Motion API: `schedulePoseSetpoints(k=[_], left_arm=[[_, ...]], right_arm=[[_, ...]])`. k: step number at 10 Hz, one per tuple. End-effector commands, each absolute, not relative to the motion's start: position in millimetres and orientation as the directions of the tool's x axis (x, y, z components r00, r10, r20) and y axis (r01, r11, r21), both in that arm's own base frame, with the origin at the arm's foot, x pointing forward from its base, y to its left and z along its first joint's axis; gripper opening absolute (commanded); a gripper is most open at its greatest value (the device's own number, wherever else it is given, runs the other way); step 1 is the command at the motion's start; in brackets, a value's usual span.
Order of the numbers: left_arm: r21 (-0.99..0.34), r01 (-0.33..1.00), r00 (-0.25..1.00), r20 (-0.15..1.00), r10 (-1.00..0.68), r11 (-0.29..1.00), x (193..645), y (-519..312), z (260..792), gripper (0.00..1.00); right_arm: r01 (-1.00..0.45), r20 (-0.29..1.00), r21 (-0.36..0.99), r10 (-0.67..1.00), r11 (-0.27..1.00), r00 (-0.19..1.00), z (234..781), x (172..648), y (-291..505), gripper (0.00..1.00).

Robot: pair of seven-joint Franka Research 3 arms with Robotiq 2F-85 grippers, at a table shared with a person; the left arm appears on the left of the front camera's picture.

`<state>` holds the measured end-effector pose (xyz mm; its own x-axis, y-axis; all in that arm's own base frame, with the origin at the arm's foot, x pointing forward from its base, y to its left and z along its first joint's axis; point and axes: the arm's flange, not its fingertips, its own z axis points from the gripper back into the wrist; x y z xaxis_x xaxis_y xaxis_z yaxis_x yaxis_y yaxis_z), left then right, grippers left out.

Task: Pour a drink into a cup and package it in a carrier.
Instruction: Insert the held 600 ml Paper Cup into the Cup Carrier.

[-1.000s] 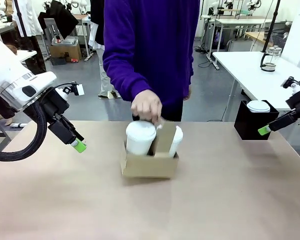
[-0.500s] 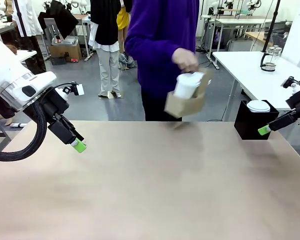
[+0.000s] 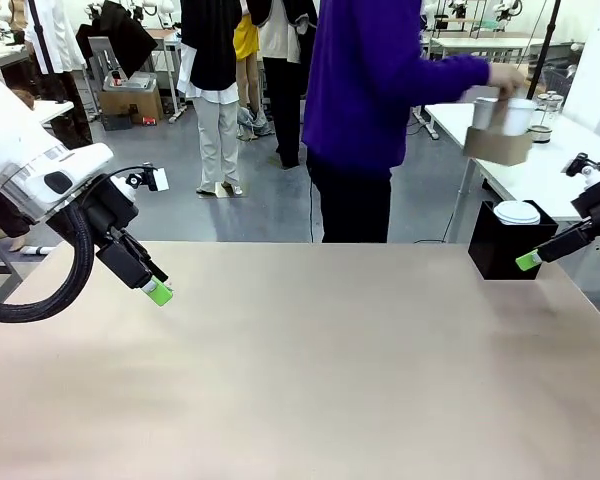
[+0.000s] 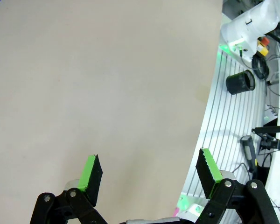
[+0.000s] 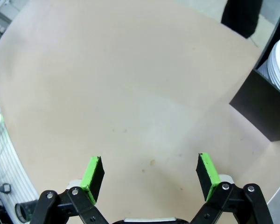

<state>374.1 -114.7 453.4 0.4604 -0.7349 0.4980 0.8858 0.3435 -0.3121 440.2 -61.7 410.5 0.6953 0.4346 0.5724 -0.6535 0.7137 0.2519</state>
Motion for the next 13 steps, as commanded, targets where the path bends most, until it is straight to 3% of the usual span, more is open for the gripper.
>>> schedulePoseSetpoints(k=[1, 13], left_arm=[[-0.315, 0.887, 0.457, 0.505, -0.732, 0.337, 373.9, -114.4, 453.8, 1.00], [-0.315, 0.887, 0.457, 0.505, -0.732, 0.337, 373.9, -114.4, 453.8, 1.00]], right_arm=[[-0.657, 0.579, 0.241, 0.437, 0.715, 0.688, 412.4, 444.4, -63.6, 1.00], [-0.657, 0.579, 0.241, 0.437, 0.715, 0.688, 412.4, 444.4, -63.6, 1.00]])
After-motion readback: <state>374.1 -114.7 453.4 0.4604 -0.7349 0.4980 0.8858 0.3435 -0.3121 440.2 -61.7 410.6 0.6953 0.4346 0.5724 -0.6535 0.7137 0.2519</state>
